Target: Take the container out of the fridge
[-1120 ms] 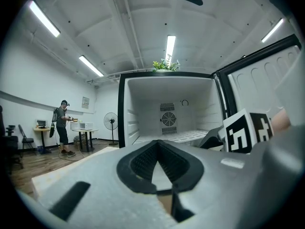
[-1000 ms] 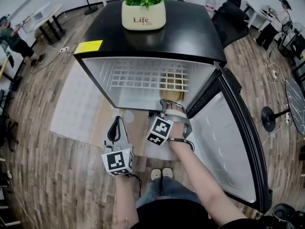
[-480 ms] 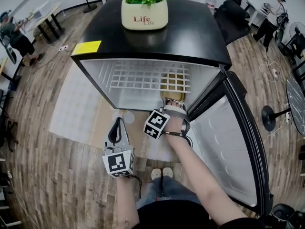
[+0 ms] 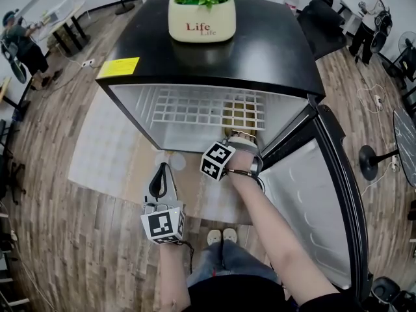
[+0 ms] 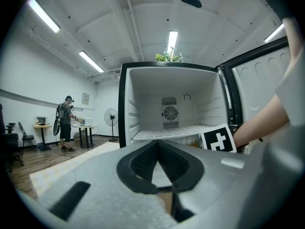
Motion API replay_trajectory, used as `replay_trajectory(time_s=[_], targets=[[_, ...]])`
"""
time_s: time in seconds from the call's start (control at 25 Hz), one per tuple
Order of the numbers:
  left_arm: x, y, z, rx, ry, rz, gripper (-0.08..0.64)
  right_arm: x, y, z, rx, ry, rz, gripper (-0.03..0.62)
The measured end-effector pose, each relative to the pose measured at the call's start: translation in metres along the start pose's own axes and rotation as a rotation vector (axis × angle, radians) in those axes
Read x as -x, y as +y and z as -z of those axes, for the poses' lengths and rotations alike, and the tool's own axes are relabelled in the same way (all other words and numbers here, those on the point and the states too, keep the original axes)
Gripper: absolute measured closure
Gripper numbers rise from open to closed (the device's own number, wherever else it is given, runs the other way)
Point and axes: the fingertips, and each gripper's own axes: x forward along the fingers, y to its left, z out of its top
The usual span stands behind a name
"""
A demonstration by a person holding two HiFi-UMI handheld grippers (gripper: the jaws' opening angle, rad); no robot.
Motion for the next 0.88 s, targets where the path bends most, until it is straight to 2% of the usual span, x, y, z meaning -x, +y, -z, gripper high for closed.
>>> replay_trajectory(time_s=[0.2,0.32,0.44,0.64,0.88], targets=[[0.001,0.003,0.001,0.0,0.006,-0.01,0.552,-0.012,0.007,0.004,0.006,0.032,-0.055,0.443],[0.004,0.004,0.001,-0.001,0.006,-0.016,0.552,-0.017,0.007,0.004,0.011,0.04,-0.05,0.481],[0.007,0.005,0.002,-0.003,0.007,-0.022,0.552,-0.016,0.005,0.004,0.016,0.041,-0.051,0.565],[0.011,0.004,-0.002,-0.003,0.003,-0.031,0.552,-0.008,0.012,-0.002,0.012,0.019,-0.107,0.571],[0.021,0.002,-0.011,-0.01,-0.006,-0.042,0.552,0.022,0.028,-0.025,-0.015,-0.077,-0.186,0.572]])
